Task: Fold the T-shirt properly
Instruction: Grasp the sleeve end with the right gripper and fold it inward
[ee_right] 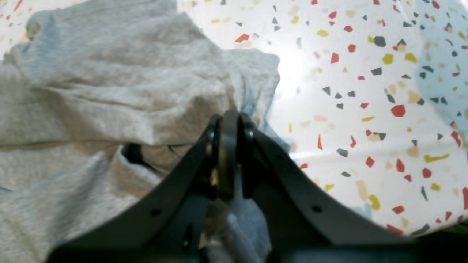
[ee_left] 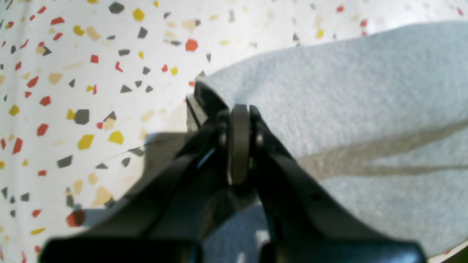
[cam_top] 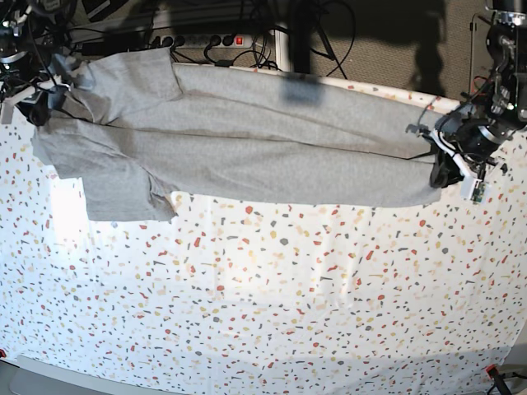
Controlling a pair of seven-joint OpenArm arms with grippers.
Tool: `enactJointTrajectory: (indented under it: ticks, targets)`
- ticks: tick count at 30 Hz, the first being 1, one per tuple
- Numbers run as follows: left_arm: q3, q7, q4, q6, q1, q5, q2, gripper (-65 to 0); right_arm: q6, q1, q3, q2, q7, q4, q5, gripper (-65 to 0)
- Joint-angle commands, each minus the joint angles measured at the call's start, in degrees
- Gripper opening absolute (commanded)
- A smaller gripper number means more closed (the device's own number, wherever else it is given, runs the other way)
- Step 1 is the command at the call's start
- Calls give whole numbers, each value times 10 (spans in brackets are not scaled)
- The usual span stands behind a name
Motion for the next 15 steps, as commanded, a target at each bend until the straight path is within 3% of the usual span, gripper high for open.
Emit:
enactJointTrajectory:
  ticks: [1,4,9,15]
  targets:
    - [-7,-18,10,2,-7,-2,-14,-650,2,-1,7,11,18,7,3,-650]
    - [-20,-25,10,4,-7,-5,-27,-650,2,-1,13,26,18,7,4,-650]
    - [-46,-12,10,3,-6,-60,-57,-650,2,-1,21,46,7,7,8,-650]
    - [-45,0,10,1,2,-59,-60,-650,2,-1,21,29,-9,7,7,-650]
